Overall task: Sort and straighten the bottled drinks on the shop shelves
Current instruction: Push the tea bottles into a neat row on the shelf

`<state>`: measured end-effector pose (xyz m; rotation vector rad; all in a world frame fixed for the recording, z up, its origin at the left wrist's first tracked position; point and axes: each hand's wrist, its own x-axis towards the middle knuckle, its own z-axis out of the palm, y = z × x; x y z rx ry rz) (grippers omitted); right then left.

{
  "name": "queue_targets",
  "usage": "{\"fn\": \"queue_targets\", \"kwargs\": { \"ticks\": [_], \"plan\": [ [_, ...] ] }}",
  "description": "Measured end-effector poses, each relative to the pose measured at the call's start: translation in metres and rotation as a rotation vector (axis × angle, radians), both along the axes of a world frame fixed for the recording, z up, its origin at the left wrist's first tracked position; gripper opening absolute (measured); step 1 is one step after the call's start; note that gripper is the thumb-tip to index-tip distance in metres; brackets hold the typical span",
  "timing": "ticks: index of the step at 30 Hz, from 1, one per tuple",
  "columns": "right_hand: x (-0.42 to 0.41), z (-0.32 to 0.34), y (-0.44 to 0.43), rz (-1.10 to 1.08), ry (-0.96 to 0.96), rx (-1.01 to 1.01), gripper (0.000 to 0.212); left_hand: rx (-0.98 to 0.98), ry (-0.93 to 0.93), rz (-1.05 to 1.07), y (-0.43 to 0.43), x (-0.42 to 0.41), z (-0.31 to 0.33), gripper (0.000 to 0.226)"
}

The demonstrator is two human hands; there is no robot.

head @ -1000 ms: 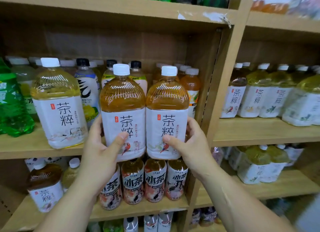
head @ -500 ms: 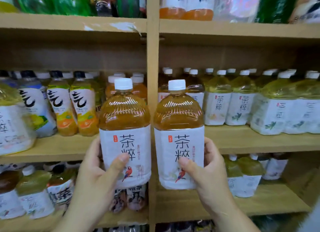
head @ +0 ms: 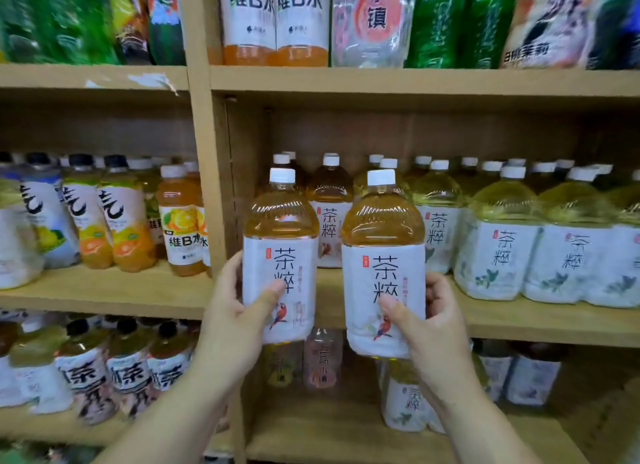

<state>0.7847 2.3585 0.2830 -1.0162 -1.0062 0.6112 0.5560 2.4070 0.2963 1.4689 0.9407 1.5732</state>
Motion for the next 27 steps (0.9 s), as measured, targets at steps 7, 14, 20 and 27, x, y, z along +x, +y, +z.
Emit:
{"fn": "queue_targets", "kwargs": {
  "ticks": [7, 14, 20, 27],
  "plan": [
    [0.024, 0.013, 0.050, -0.011, -0.220, -0.002, 0.059, -0.015, 0.066, 0.056, 0.035, 0.023, 0.011, 0.048],
    [0.036, 0.008, 0.075, 0.053, -0.286, -0.078, 0.065, 0.014, 0.342, 0.213, 0.058, 0.022, 0.004, 0.039],
    [0.038, 0.007, 0.078, -0.026, -0.415, -0.142, 0.071, 0.191, 0.570, 0.596, 0.060, 0.034, 0.000, 0.081],
    [0.042, 0.005, 0.066, -0.027, -0.401, -0.098, 0.079, 0.381, 0.970, 0.740, 0.064, 0.048, -0.009, 0.114]
  ]
}}
